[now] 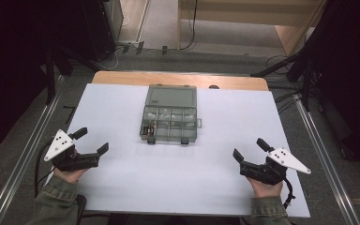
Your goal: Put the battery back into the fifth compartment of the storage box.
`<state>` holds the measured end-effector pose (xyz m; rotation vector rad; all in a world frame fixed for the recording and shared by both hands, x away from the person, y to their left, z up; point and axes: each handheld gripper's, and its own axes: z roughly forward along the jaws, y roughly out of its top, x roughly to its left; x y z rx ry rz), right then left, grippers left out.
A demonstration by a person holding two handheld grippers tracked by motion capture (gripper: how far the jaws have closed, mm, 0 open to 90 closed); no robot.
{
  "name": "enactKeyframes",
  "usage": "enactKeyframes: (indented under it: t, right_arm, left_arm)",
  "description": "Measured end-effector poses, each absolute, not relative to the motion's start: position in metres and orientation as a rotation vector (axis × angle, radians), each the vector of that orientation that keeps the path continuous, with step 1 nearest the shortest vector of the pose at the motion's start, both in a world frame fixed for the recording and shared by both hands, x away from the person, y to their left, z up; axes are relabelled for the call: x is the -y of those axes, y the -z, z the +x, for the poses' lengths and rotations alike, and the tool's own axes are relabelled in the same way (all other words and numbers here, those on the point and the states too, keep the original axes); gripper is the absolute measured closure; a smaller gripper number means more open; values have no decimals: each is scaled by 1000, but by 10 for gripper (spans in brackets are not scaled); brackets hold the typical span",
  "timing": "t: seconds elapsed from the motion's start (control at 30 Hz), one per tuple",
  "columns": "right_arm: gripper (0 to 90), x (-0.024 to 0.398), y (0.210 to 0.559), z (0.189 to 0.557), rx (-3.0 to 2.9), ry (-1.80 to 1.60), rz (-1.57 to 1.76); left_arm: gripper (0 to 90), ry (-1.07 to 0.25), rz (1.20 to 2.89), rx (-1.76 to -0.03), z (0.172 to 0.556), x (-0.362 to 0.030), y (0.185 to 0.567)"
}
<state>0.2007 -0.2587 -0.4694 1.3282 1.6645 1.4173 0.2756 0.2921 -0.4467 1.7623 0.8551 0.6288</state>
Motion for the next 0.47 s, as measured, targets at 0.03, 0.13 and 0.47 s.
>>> enactKeyframes:
  t: [0.03, 0.13, 0.47]
  right_arm:
    - [40, 259, 469, 201, -1666, -1417, 1316]
    - [40, 258, 468, 200, -1667, -1429, 1295]
    - [40, 262, 468, 200, -1643, -1432, 1282]
  left_arm:
    - [46, -628, 1762, -851, 275, -292, 447]
    - [47, -622, 1762, -854, 276, -291, 447]
    - [47, -615, 1742, -857, 279, -292, 447]
